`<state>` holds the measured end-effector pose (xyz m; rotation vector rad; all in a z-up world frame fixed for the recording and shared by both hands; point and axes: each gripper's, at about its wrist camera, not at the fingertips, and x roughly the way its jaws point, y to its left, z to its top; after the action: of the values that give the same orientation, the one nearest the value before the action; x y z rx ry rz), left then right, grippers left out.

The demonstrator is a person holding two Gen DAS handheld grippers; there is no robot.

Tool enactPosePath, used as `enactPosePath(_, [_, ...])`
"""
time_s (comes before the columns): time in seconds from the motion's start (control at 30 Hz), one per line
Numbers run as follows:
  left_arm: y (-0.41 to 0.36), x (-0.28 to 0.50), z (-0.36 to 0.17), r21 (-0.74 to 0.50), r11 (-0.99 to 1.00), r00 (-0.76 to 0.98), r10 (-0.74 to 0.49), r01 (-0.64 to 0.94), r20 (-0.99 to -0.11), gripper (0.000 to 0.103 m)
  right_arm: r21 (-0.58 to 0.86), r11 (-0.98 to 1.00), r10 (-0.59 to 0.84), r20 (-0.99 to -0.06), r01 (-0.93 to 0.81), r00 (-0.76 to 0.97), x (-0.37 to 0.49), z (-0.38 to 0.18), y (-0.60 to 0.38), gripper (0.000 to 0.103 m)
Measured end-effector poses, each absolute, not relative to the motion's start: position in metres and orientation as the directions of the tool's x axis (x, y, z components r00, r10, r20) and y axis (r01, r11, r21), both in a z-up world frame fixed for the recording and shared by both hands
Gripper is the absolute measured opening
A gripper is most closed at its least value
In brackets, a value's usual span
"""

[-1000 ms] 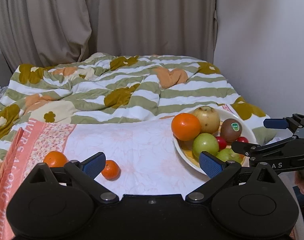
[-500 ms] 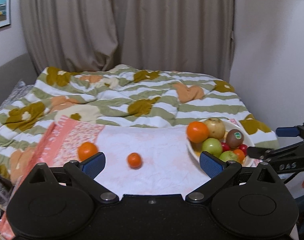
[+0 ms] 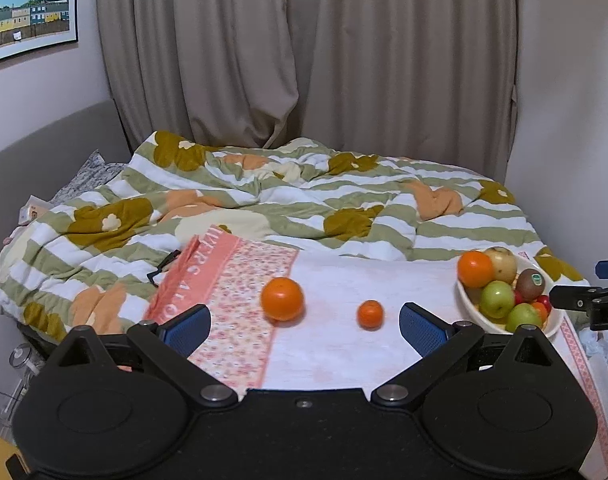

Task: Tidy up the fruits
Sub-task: 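Withdraw both tools from the bowl back over the two remaining oranges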

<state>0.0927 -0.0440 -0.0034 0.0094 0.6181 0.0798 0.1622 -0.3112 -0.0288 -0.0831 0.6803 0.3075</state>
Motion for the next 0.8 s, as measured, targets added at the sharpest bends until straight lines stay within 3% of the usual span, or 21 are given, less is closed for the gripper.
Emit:
enactPosePath(0.33, [0.014,0.121,-0.025,0.06,0.997,0.794,0.001,0.045,-0.608,0.102,0.026,0.968,0.198,-0.695,-0.251,0.691,0.173,-0.05,-0.245,0.103])
enactPosePath(0.8, [0.066,0.227,-0.069,0.017,0.976,0.703,-0.144,0.217,-0.696,0.102,0.066,0.989,0.132,-0.776,-0.129,0.617,0.228,-0.101,-0.166,0.103])
